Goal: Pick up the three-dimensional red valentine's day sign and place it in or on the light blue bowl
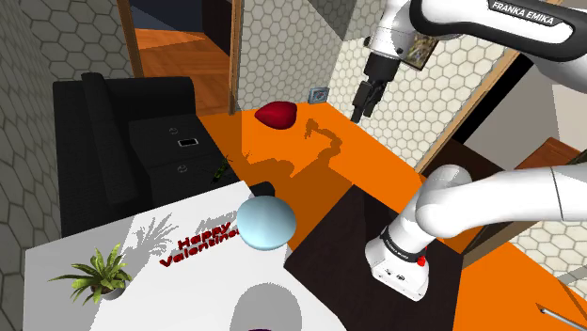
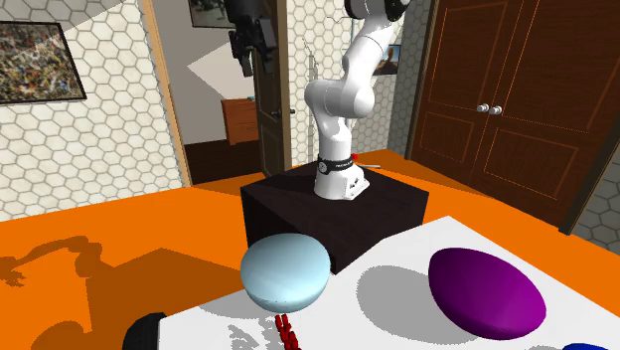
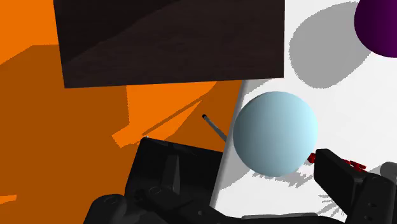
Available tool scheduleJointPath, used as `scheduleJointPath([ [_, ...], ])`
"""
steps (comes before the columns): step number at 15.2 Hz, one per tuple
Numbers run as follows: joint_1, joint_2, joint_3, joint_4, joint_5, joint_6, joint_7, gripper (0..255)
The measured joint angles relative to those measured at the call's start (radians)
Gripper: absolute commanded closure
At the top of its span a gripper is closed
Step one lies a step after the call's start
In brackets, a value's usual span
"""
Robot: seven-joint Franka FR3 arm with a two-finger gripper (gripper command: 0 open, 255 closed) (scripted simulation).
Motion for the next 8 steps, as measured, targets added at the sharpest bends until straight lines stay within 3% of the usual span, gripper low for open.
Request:
scheduleJointPath([
  [3, 0.014, 0.029, 0.003, -0.01, 0.0, 0.041, -0.025, 0],
  [8, 0.074, 0.136, 0.036, -0.054, 0.017, 0.206, -0.1, 0],
])
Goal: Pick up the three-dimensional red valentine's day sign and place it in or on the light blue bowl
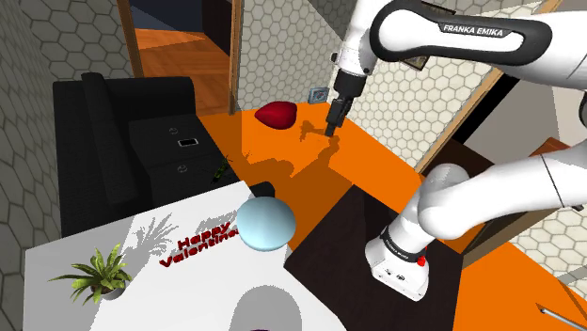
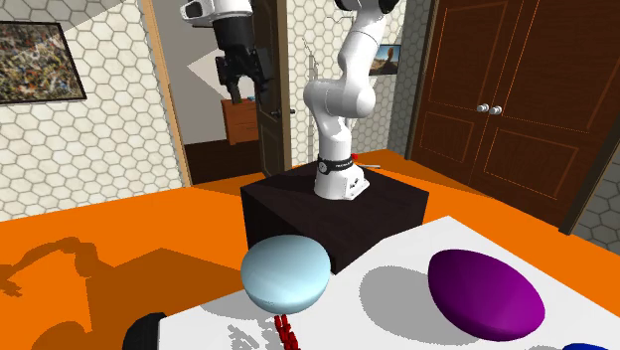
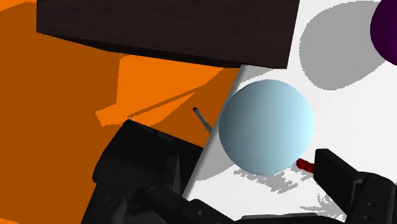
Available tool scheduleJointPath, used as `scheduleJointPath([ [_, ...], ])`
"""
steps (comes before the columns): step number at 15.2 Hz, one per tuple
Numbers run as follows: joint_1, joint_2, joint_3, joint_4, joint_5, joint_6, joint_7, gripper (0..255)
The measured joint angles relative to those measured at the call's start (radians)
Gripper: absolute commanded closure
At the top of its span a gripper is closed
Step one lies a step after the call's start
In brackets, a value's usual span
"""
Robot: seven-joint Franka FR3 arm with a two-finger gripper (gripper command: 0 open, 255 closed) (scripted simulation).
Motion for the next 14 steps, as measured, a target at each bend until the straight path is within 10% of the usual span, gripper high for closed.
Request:
scheduleJointPath([
  [14, 0.146, 0.394, 0.092, 0.026, 0.014, 0.415, -0.228, 0],
])
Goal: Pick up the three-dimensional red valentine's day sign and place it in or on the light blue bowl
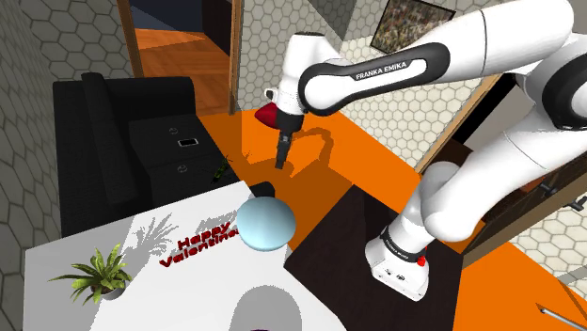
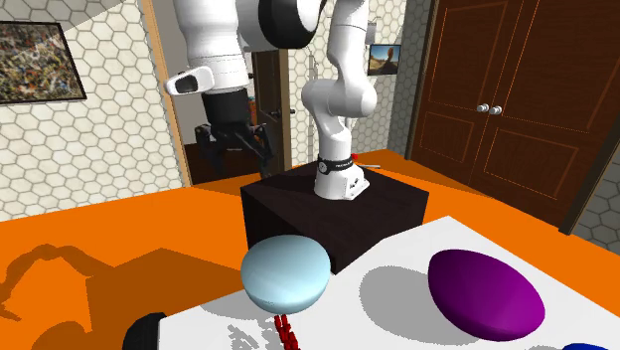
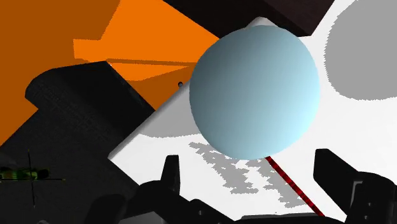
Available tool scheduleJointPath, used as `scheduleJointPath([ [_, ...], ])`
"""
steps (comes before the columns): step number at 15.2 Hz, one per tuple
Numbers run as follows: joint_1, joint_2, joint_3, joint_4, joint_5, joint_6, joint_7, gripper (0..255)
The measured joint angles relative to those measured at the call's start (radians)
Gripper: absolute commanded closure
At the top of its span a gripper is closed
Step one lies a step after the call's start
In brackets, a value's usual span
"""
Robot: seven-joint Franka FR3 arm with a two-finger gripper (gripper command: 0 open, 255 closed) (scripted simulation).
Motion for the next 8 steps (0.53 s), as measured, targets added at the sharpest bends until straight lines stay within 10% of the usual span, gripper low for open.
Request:
scheduleJointPath([
  [8, 0.069, 0.25, 0.068, 0.087, -0.036, 0.19, -0.09, 0],
])
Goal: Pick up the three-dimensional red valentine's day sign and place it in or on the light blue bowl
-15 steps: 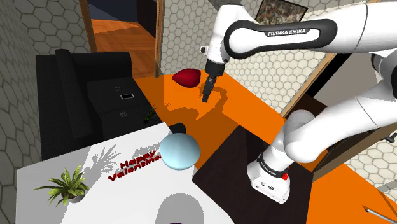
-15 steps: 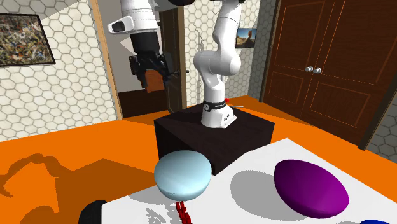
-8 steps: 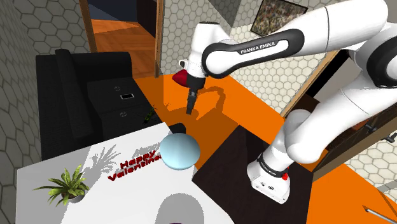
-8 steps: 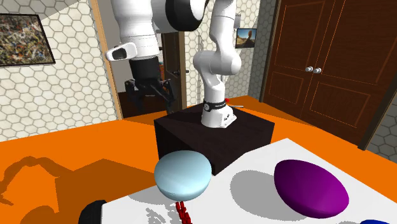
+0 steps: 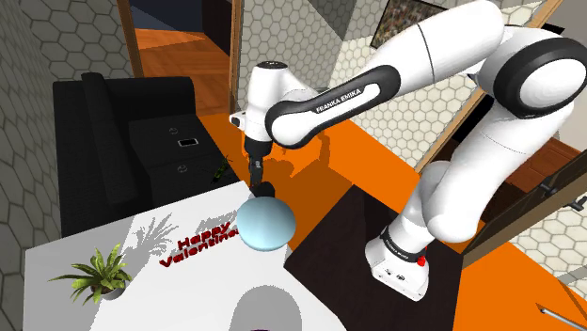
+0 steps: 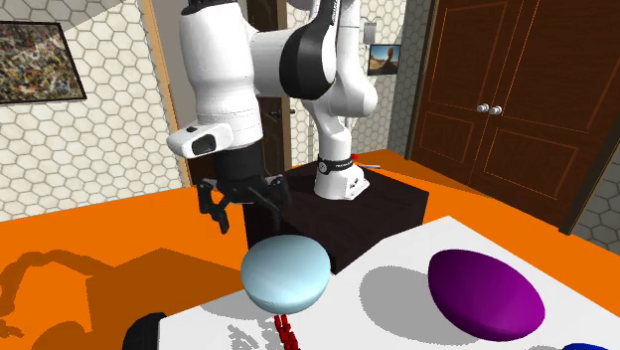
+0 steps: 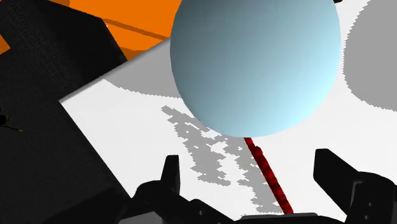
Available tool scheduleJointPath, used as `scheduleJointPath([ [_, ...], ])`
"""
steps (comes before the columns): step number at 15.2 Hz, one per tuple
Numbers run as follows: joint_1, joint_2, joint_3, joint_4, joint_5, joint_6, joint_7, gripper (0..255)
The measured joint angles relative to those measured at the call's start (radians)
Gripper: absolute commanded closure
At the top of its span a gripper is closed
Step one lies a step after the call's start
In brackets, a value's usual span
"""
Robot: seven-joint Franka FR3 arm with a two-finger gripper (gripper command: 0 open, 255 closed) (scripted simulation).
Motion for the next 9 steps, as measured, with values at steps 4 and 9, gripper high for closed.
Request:
scheduleJointPath([
  [4, 0.036, 0.138, 0.03, 0.069, -0.044, 0.082, -0.027, 0],
  [9, 0.091, 0.29, 0.058, 0.16, -0.116, 0.154, -0.045, 0],
])
